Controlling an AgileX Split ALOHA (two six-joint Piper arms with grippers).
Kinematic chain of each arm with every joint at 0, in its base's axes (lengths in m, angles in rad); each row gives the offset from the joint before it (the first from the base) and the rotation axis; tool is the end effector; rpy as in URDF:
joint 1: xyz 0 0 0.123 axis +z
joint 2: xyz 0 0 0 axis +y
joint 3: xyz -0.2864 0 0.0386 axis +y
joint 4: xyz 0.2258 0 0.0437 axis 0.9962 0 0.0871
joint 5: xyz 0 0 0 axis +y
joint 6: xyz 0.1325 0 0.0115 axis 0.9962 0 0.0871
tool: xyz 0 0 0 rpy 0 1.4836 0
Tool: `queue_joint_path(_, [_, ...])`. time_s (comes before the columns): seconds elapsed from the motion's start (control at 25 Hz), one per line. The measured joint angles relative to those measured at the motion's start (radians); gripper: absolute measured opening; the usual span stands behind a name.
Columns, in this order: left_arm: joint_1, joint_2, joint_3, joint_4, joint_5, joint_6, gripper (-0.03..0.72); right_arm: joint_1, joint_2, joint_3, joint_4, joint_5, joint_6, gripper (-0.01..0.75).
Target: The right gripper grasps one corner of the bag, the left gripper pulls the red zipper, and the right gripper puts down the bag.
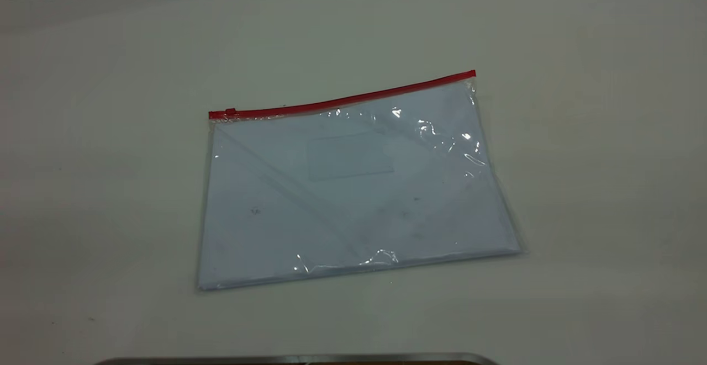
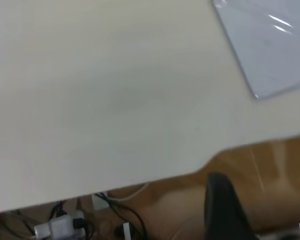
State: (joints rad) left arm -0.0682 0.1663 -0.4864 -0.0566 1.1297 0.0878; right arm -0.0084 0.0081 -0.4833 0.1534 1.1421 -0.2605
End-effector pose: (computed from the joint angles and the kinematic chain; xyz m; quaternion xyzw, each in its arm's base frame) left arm 0.0236 -0.0084 0.2332 0.0705 0.9083 -0.0243 0.4117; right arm 0.0053 0.0184 0.2344 -0.1153 0.8695 0.0122 0.4801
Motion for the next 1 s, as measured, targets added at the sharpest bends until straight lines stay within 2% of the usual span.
queue_joint_path(0.12, [0.093, -0.050, 0.000, 0.001, 0.000, 0.000, 0.464, 0.000, 0.000, 0.000, 0.000, 0.000, 0.000, 0.584])
queue_joint_path(0.24, [0.145, -0.103, 0.000, 0.001, 0.000, 0.000, 0.464, 0.000, 0.000, 0.000, 0.000, 0.000, 0.000, 0.584])
queue_joint_path(0.44, [0.152, -0.183, 0.000, 0.001, 0.003, -0.001, 0.464, 0.000, 0.000, 0.000, 0.000, -0.001, 0.001, 0.584])
queue_joint_path(1.0, [0.154, -0.185, 0.000, -0.008, 0.004, -0.001, 0.464, 0.000, 0.000, 0.000, 0.000, -0.001, 0.002, 0.584])
